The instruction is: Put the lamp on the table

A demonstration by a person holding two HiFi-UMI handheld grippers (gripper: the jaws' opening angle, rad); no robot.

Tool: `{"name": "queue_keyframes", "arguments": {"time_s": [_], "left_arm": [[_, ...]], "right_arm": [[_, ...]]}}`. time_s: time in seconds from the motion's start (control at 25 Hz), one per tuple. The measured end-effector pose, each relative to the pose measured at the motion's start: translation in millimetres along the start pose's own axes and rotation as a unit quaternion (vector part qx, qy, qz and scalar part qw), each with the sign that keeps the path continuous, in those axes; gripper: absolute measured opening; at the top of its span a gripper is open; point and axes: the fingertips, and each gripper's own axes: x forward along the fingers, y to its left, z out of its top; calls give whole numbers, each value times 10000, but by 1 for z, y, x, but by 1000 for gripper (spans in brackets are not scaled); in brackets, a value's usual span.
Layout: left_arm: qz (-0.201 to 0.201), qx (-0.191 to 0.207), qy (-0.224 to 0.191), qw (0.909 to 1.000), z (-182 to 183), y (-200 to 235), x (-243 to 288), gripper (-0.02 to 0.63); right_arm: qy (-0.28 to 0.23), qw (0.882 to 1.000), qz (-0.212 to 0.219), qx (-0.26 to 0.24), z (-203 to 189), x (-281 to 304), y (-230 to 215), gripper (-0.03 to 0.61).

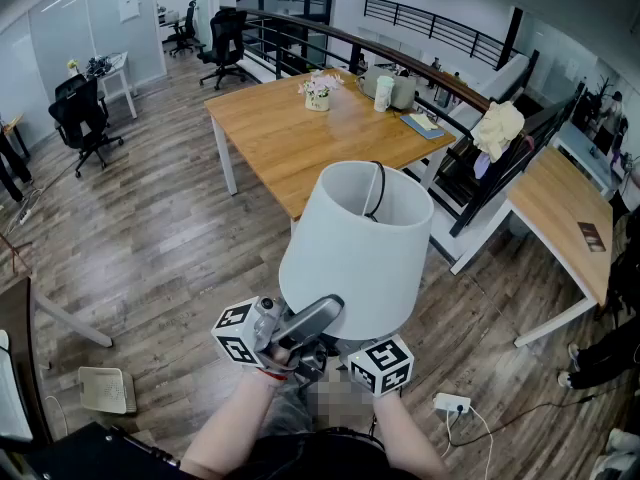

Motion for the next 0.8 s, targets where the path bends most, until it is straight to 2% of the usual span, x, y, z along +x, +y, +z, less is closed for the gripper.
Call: {"name": "queue_keyframes", "arguments": {"time_s": [0.24, 0.52, 0.8], "left_arm": [[85, -139, 148, 9998, 42, 69, -11, 2], [113, -274, 5, 9996, 108, 141, -28, 2], [19, -467, 46, 9989, 156, 200, -37, 2]], "right_arm": [[36, 9999, -35, 136, 8, 68, -45, 160], [99, 9998, -100, 126, 27, 147, -90, 160], [90, 9993, -308, 166, 42, 206, -130, 160]]}}
